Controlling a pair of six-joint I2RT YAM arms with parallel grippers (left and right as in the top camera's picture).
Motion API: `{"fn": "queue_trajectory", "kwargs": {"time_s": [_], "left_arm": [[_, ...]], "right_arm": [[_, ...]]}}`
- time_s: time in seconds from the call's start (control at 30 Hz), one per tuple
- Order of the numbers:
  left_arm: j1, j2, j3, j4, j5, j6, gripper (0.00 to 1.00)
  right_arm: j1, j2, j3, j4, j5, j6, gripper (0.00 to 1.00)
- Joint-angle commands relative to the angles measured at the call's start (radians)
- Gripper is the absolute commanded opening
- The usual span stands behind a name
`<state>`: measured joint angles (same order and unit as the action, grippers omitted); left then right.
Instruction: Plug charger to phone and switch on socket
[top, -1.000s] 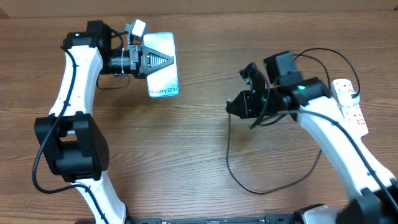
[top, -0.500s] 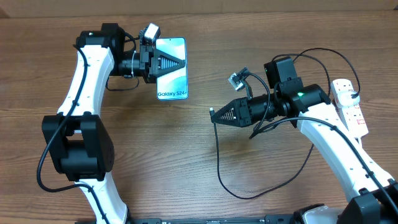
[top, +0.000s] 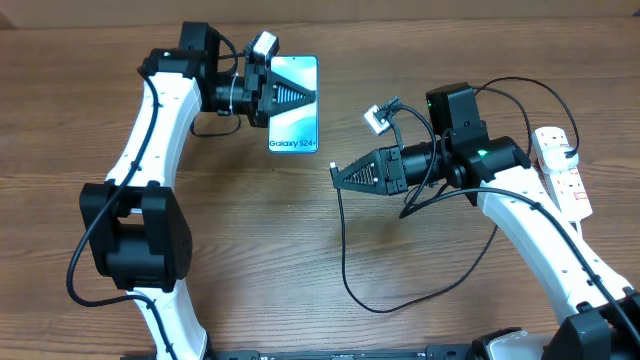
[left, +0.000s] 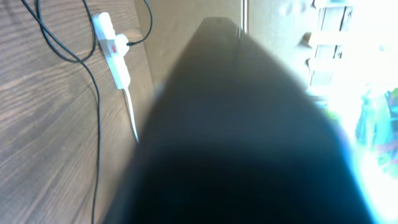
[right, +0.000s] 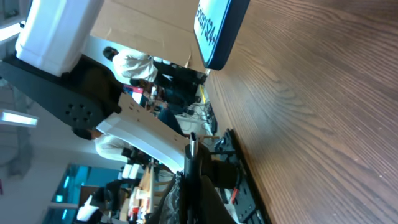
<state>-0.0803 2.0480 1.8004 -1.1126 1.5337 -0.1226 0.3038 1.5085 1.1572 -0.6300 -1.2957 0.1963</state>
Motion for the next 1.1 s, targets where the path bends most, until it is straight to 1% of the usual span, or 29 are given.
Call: {"fn": "queue_trajectory", "kwargs": {"time_s": [0.0, 0.17, 0.27, 0.43, 0.47, 0.87, 1.07], "left_arm": [[-0.026, 0.006, 0.004, 0.029, 0.045, -0.132, 0.04], [-0.077, 0.006, 0.004, 0.131, 0.045, -0.225, 0.04], [-0.100, 0.006, 0.004, 0.177, 0.006, -0.274, 0.04], [-0.122, 0.006, 0.004, 0.241, -0.006, -0.314, 0.04], [-0.125, 0.006, 0.004, 0.247, -0.006, -0.325, 0.04], [-0.156, 0.006, 0.004, 0.281, -0.007, -0.323, 0.04], [-0.156, 0.006, 0.004, 0.286, -0.006, -0.318, 0.04]], "right_arm": [[0.005, 0.001, -0.006, 0.004, -0.025, 0.044, 0.04], [0.018, 0.001, -0.006, -0.008, -0.023, 0.044, 0.04], [0.035, 0.001, -0.006, 0.001, -0.023, 0.071, 0.04], [0.040, 0.001, -0.006, 0.022, -0.022, 0.079, 0.04], [0.039, 0.001, -0.006, 0.029, -0.011, 0.098, 0.04], [0.039, 0.001, -0.006, 0.129, 0.065, 0.253, 0.04], [0.039, 0.001, -0.006, 0.137, 0.093, 0.281, 0.04]]}}
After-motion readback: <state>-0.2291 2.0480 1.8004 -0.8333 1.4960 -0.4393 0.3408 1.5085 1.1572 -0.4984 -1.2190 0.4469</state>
